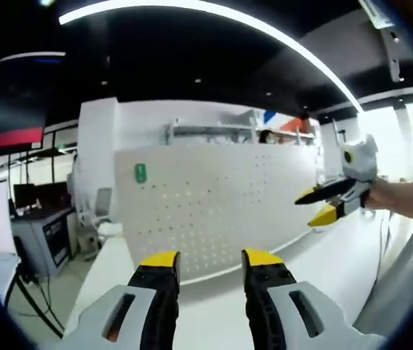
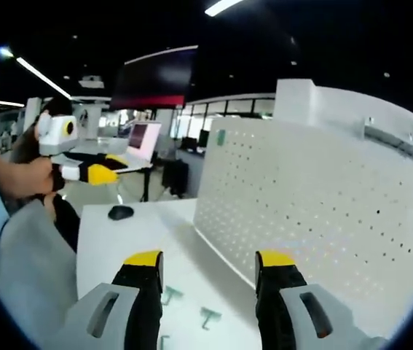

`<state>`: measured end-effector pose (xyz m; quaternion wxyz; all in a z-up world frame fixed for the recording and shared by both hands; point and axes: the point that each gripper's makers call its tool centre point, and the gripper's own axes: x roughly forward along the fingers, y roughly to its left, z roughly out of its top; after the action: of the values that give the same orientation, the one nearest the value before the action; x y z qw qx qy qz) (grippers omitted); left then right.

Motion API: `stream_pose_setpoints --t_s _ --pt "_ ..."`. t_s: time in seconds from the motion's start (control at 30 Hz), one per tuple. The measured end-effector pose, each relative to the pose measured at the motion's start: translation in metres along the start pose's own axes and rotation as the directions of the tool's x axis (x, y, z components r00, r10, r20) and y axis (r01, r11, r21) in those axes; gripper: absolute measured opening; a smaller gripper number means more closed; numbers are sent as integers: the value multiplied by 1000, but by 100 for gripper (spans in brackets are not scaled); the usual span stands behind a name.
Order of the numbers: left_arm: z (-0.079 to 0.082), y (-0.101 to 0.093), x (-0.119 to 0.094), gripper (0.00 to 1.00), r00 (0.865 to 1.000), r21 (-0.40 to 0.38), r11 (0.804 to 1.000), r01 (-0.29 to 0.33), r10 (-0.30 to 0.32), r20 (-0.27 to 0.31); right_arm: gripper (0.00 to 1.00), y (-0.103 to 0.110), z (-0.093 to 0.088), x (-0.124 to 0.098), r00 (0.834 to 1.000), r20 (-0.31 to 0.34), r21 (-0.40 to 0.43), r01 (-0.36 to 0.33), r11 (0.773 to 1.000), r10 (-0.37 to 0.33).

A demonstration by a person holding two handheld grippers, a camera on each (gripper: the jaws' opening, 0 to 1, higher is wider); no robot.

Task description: Insert the hook assembly into the mounting plate slot until the hook locks in place.

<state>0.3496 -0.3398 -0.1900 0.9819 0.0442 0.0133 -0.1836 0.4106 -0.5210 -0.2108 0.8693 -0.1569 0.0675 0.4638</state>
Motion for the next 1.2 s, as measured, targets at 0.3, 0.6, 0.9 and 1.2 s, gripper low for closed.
stream_pose_setpoints --t_s 0.3,0.6,0.9,1.2 --pt "-4 -17 -3 45 997 -13 997 78 -78 -4 49 3 -14 14 998 -40 -13 -50 999 49" --pt "-14 -23 -9 52 992 -14 992 124 -125 -26 45 13 -31 34 991 -66 -15 -118 993 116" --pt "-25 -30 -12 54 988 -25 989 146 -147 -45 40 33 -52 60 971 -123 -11 -207 978 204" --pt "-36 -35 -14 54 988 -54 988 145 -148 -52 35 53 -77 82 940 -190 -38 -295 955 283"
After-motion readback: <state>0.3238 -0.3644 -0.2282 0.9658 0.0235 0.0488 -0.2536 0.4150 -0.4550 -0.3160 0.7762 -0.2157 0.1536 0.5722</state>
